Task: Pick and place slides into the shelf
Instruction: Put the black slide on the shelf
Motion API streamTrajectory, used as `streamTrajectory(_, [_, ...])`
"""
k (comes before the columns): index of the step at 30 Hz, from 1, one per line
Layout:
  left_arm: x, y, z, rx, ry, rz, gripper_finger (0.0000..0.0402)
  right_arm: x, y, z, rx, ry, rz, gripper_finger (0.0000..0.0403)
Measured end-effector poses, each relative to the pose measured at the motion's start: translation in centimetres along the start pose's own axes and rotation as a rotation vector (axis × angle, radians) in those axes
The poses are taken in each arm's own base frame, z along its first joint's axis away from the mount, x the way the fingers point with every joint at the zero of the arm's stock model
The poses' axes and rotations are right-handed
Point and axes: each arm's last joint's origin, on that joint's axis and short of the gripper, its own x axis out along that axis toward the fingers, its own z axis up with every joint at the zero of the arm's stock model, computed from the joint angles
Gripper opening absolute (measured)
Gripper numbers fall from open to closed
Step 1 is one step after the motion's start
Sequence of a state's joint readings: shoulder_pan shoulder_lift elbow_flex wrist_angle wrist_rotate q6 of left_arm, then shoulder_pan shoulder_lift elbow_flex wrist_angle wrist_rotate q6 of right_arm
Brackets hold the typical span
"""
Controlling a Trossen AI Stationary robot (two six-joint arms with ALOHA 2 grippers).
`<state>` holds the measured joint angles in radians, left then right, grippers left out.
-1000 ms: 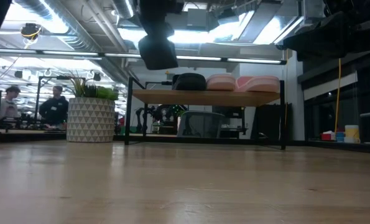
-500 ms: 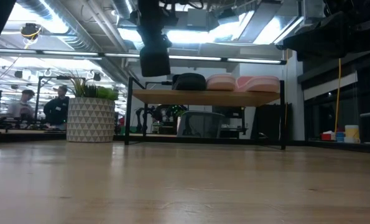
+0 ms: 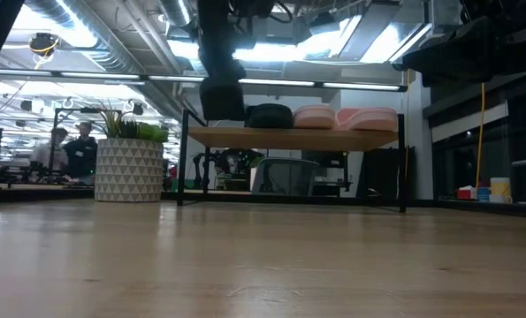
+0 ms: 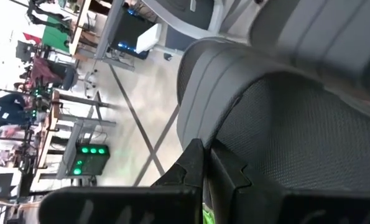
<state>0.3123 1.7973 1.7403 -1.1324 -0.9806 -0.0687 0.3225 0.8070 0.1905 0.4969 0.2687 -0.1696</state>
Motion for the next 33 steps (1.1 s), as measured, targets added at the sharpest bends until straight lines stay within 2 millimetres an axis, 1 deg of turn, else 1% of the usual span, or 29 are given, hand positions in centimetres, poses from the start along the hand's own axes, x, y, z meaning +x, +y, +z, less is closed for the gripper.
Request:
streamTrajectory(7, [1.1,-0.2,-0.2,-0.020,0.011,0.010,0.0000,0.0,0.0,0.0,0.001,0.000,0.000,0.0021])
streamTrajectory(12, [1.6,-0.3,-0.3,-0.023,0.019,0.006,0.0000,0.0,0.0,0.0,0.001,0.000,0.000,0.0021])
streamTrajectory(16, [2.0,-0.9,-0.6,-0.007,0.022,0.000,0.0000,0.0,0.0,0.0,0.000,0.000,0.000,0.0021])
streamTrajectory(19, [2.1,-1.2,-0.6,0.017,0.015,-0.021,0.0000,0.0,0.0,0.0,0.000,0.000,0.000,0.0021])
streamTrajectory(29, [2.2,-1.4,-0.2,0.008,-0.013,-0.079,0.0000,0.0,0.0,0.0,0.000,0.000,0.000,0.0021])
streamTrajectory(33, [2.6,-1.9,0.1,-0.007,-0.023,-0.097,0.0000,0.0,0.0,0.0,0.000,0.000,0.000,0.0021])
